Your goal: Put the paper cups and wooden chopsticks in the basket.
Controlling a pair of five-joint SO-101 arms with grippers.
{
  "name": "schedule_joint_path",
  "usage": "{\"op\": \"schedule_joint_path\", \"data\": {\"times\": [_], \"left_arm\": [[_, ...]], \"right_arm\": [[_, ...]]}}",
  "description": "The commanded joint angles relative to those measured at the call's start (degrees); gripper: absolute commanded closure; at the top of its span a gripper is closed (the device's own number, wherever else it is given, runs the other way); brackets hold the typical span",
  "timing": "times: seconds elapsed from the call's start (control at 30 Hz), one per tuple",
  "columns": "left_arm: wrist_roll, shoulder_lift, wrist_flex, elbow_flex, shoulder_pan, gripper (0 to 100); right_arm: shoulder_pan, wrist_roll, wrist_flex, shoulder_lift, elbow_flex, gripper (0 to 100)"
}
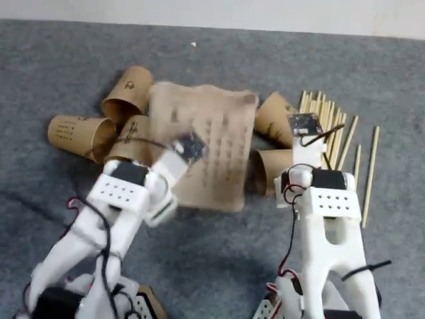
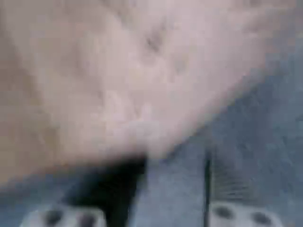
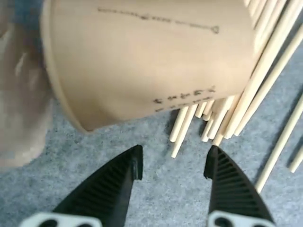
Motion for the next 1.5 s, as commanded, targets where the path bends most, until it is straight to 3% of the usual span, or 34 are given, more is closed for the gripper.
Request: {"op": "schedule_joint_path", "data": {"times": [0.0, 0.3, 0.63, 0.77, 0.9, 1.03, 1.17, 1.47], "left_arm": [[-1.49, 0.31, 0.35, 4.18, -0.13, 78], [-1.76, -2.77, 0.26, 8.04, -0.22, 78], [-1.41, -39.52, 1.58, -1.45, -0.22, 77], [-1.05, -42.24, -2.29, -9.98, -3.56, 77], [2.29, -28.62, -10.55, -18.15, -9.80, 77], [6.68, -6.90, -10.81, -34.51, -11.47, 77], [10.55, 14.20, -9.93, -57.63, -12.26, 77], [20.57, 61.23, 1.93, -117.23, -12.26, 77]], "right_arm": [[0.75, -0.26, -0.22, -1.54, -0.22, 77.9], [0.75, -0.26, -0.22, -1.54, -0.13, 77.9], [0.48, -0.35, -0.22, -1.54, -0.13, 77.9], [0.40, -0.35, -0.66, -1.45, 0.92, 77.9], [-0.66, -0.35, -1.89, -1.54, 2.59, 77.9], [-1.89, -0.44, -2.15, -1.54, 2.59, 77.9], [-2.15, -0.44, -2.07, -1.54, 2.68, 77.9], [-2.15, -0.44, -1.89, -1.54, 2.86, 77.9]]}}
